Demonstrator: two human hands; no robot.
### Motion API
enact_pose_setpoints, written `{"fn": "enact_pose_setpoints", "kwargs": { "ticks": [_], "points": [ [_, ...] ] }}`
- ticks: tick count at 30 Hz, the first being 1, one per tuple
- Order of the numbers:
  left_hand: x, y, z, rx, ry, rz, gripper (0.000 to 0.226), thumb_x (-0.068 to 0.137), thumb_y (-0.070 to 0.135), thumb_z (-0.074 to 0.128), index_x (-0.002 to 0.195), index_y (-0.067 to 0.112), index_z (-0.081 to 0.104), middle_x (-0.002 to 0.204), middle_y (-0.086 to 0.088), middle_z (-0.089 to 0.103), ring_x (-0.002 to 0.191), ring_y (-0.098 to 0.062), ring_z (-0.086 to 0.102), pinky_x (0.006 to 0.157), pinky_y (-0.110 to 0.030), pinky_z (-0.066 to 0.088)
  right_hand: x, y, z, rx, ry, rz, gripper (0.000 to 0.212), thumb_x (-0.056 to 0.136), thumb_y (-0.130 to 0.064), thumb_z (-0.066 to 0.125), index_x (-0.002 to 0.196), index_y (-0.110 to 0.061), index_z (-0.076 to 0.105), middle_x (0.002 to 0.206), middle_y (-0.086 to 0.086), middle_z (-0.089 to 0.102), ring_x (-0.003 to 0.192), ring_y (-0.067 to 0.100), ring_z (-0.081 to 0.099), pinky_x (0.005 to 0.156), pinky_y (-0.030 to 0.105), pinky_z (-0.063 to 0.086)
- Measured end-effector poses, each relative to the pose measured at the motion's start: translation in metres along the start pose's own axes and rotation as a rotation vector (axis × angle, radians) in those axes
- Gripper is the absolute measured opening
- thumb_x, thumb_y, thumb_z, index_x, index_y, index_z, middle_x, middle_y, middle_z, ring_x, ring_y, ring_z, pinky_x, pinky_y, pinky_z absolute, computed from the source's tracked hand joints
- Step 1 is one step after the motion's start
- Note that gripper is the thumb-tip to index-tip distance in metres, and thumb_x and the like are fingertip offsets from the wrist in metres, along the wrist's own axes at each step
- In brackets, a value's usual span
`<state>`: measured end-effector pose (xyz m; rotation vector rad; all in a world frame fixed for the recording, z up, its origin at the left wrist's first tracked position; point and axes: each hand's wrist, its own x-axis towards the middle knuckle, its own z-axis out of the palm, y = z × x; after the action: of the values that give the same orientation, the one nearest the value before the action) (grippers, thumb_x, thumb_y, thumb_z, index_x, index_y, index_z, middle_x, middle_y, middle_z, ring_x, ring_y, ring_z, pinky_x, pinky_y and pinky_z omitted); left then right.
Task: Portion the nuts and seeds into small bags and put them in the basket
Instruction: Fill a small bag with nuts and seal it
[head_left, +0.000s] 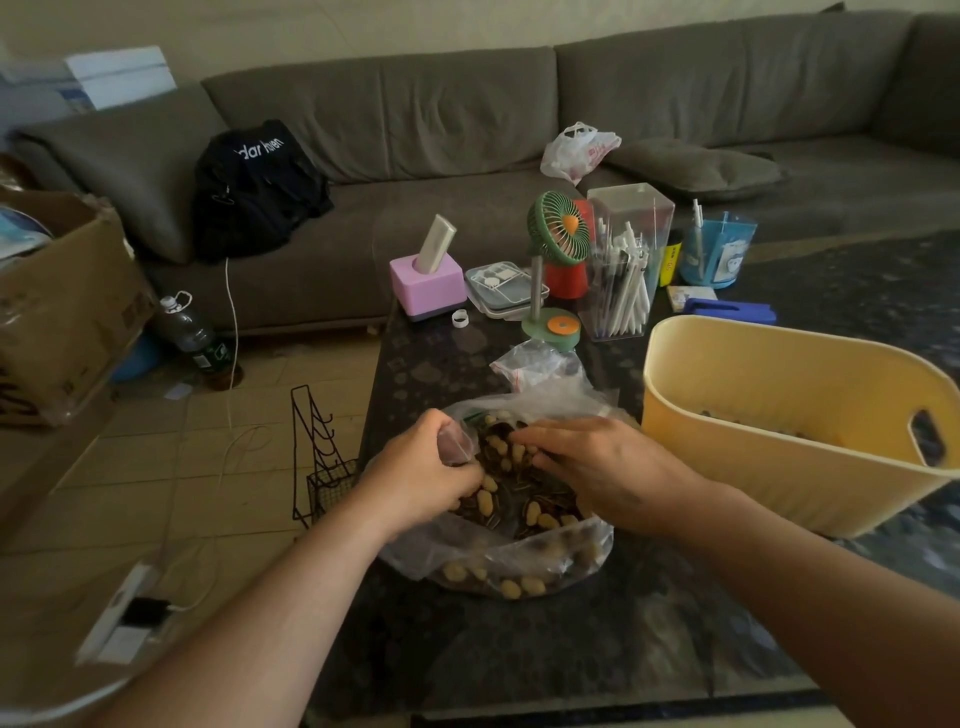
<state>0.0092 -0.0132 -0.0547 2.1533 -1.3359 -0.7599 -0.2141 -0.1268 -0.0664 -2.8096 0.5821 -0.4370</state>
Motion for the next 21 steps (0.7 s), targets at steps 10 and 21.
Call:
{"fn": "enact_pose_setpoints", "kwargs": {
  "ticks": [10,21],
  "points": [
    [-0.006,0.005,-0.006,-0.071,-0.026,0.026,0.035,0.090,0.039,0.078,0.117,0.043,0.057,0.113,0.018,0.066,0.102,-0.002,0.063,0.087,-0.032,0.055,0.009,-0.015,-0.043,0.141,0.068,0.334,0.031,0.109,-0.040,0.045,0.101,-0.019,0.066,0.088,-0.007,0.067,0.079,0.010,0.062,0.077,0.037,0.053],
    [-0.009,0.009,-0.008,-0.079,0.115,0.096,0.022,0.093,0.025,0.075,0.103,0.037,0.059,0.101,0.013,0.067,0.090,-0.003,0.063,0.068,-0.024,0.048,0.008,-0.015,-0.024,-0.032,0.176,0.325,0.030,0.109,-0.034,0.048,0.082,-0.022,0.044,0.066,-0.006,0.051,0.058,0.020,0.052,0.057,0.037,0.043]
  ]
}}
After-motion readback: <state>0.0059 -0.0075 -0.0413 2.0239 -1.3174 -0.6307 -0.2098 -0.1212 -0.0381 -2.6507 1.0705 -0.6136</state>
